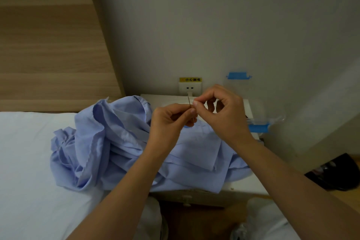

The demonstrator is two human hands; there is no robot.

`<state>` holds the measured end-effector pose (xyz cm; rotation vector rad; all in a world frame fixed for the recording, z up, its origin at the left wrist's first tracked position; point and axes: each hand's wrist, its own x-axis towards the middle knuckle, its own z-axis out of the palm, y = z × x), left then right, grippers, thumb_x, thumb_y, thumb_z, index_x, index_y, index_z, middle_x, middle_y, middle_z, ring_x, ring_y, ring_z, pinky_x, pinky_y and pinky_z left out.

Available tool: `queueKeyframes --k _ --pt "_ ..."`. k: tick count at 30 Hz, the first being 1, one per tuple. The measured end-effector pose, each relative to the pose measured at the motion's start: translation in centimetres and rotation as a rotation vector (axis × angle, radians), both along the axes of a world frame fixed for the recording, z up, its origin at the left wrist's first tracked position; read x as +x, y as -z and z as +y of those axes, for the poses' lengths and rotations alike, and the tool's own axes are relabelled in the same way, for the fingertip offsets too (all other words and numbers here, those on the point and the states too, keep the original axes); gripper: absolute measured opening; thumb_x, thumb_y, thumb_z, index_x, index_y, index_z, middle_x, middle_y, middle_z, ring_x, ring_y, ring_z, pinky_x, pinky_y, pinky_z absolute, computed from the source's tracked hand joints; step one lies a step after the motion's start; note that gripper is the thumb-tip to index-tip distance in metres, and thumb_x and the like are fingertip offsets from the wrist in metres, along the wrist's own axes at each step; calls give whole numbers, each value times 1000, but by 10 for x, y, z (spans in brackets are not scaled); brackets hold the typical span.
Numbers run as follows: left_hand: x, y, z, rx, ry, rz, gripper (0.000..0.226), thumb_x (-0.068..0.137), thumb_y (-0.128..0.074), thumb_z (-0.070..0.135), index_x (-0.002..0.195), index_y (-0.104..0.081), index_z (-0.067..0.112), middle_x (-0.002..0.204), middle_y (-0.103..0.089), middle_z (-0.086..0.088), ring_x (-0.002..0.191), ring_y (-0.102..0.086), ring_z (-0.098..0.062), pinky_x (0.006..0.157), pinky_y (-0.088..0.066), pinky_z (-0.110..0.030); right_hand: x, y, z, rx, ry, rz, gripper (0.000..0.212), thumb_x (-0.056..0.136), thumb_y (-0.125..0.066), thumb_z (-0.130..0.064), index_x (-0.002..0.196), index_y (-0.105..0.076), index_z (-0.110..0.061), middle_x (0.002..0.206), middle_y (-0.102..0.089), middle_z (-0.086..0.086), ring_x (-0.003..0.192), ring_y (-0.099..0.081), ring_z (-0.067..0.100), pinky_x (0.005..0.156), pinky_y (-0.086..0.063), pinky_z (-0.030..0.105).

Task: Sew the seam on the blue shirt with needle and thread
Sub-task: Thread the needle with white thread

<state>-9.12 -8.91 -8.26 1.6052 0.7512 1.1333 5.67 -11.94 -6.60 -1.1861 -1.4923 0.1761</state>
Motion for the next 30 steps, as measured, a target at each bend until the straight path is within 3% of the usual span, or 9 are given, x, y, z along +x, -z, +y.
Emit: queueKeyframes --k 10,18,30 --pt "2 1 -1 10 24 -29 18 88 -61 2 104 -69 4 82 -70 -18 69 -68 -17 69 -55 -22 0 2 2 25 15 -21 14 81 -68 -16 72 -64 -6 69 -58 1 57 -50 16 55 -40 23" --pt "2 2 -1 16 32 -34 21 87 -61 6 107 -68 8 82 -70 -9 69 -68 -13 69 -55 -21 0 4 2 17 13 -28 14 81 -68 -16 72 -64 -5 69 -58 1 57 -50 14 55 -41 22" --pt "2 2 -2 9 22 -46 21 85 -62 13 104 -69 16 83 -70 -12 71 -68 -19 70 -56 -25 0 2 1 27 5 -36 18 81 -65 -20 72 -65 -5 69 -59 -1 56 -49 12 55 -39 17"
